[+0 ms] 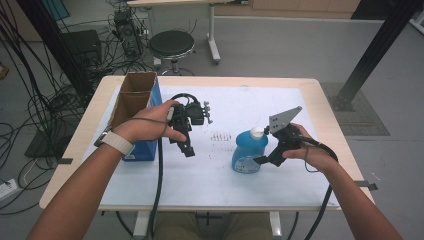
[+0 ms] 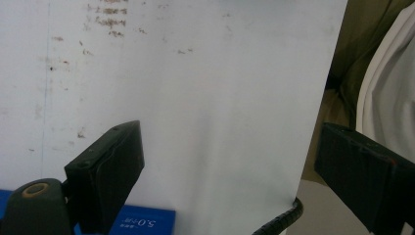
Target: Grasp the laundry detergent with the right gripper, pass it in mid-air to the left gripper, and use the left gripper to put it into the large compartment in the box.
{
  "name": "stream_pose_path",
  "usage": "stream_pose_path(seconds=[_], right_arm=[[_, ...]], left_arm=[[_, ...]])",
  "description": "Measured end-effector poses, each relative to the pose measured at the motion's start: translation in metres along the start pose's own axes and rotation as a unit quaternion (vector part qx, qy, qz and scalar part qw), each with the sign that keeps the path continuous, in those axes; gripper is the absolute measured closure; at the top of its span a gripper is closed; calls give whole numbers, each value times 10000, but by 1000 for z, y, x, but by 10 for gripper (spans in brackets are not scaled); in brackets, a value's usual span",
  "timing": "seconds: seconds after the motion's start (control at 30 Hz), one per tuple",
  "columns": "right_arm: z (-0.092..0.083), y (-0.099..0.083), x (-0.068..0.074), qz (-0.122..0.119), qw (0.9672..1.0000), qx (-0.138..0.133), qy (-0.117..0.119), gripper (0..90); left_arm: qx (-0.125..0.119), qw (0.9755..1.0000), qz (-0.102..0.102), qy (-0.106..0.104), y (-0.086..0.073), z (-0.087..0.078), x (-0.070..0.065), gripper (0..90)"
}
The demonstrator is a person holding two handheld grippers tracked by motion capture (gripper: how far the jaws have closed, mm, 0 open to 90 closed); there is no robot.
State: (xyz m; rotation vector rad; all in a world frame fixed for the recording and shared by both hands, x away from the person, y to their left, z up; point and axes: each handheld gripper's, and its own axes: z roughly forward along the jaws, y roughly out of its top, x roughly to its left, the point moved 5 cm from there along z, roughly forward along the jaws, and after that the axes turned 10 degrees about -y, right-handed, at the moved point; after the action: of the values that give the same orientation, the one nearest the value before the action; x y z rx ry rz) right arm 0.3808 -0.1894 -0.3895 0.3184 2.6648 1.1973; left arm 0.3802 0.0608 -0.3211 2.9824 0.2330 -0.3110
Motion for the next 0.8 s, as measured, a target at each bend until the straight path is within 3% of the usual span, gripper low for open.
stream_pose_path(seconds=[0.8], right_arm=[[6, -8, 0, 94, 9999, -120, -48, 67]], left_arm=[[-16, 10000, -10, -3, 1, 1, 1, 117]])
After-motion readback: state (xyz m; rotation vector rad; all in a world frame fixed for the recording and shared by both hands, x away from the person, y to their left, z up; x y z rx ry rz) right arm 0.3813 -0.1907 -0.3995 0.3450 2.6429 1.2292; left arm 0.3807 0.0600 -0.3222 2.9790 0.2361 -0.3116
